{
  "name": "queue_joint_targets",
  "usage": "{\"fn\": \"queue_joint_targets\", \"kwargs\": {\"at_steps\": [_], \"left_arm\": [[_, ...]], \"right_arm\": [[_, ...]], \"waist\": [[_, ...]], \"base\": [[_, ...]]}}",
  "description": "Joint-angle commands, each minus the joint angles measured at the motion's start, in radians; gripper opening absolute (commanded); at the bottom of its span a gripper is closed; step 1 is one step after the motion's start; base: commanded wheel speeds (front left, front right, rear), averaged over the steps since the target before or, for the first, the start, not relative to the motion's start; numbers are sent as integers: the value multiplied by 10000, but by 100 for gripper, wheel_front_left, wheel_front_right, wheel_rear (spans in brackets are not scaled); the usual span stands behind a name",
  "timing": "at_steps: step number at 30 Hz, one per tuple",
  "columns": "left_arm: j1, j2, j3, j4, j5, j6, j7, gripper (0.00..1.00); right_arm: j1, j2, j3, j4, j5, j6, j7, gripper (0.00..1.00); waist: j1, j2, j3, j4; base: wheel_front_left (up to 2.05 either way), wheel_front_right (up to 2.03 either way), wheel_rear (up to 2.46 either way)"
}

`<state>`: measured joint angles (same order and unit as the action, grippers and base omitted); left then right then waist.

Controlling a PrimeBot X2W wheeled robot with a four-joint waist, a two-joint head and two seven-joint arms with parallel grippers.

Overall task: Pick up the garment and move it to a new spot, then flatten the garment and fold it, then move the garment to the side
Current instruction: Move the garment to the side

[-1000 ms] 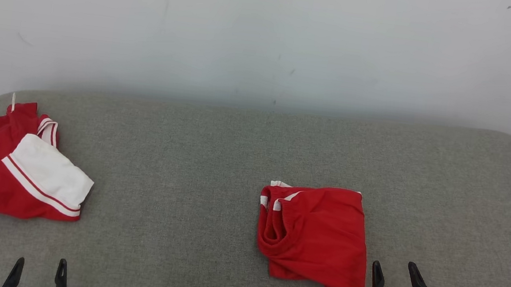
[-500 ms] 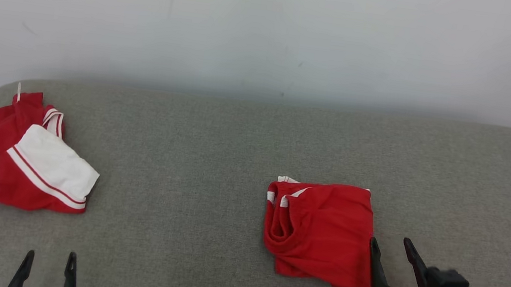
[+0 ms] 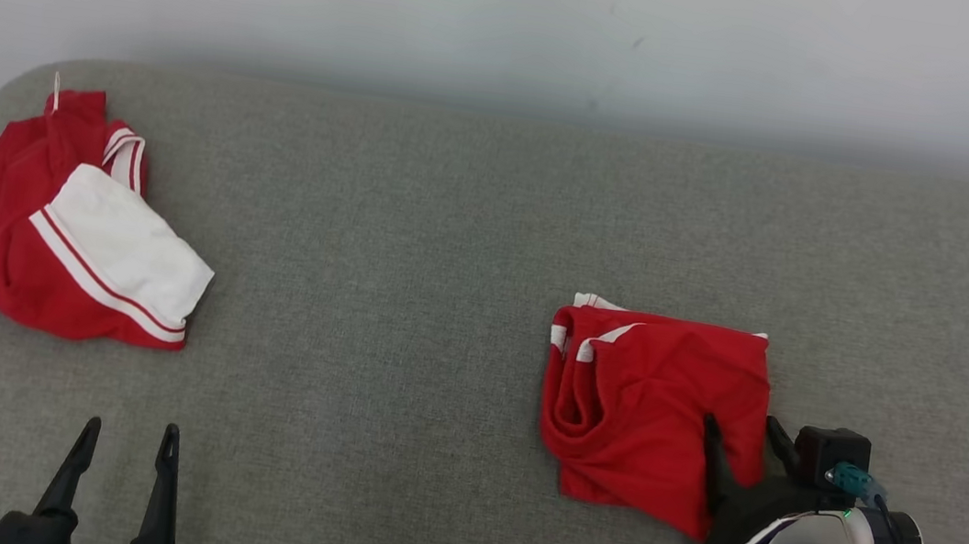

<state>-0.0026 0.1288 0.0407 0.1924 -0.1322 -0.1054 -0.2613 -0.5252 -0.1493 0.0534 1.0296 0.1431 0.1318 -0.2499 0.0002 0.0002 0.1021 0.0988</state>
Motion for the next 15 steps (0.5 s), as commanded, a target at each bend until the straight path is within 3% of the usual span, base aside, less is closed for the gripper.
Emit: {"fn": "queue_joint_targets", "kwargs": {"at_steps": [1,2,3,4,5,15], "left_arm": [[-112,-3,-12,1,-61,-7,-48,100],[-154,-15,-18,-23,-40,-14,-49,100],[-182,-24,-17,-50,-21,-19,-50,100],[-223,-25,-4,-67,-10,-25,-50,100],[-241,-32,13,-82,-6,-30,-51,100],[-151,-96,17,-104,47,-59,-52,100]], "right_arm": [[-149,32,66,104,122,-24,-48,100],[-214,81,124,307,198,-24,-49,100],[-264,132,189,443,285,-24,-45,76],[-305,142,279,548,333,-24,-65,23],[-328,146,374,646,405,-24,-75,0],[-1106,-324,1255,109,771,-24,-139,0]], "waist": [[-2,-2,282,204],[-2,-2,298,214],[-2,-2,311,217],[-2,-2,317,211],[-2,-2,311,197],[-2,-2,104,12]], "base": [[0,0,0],[0,0,0],[0,0,0],[0,0,0],[0,0,0],[0,0,0]]}}
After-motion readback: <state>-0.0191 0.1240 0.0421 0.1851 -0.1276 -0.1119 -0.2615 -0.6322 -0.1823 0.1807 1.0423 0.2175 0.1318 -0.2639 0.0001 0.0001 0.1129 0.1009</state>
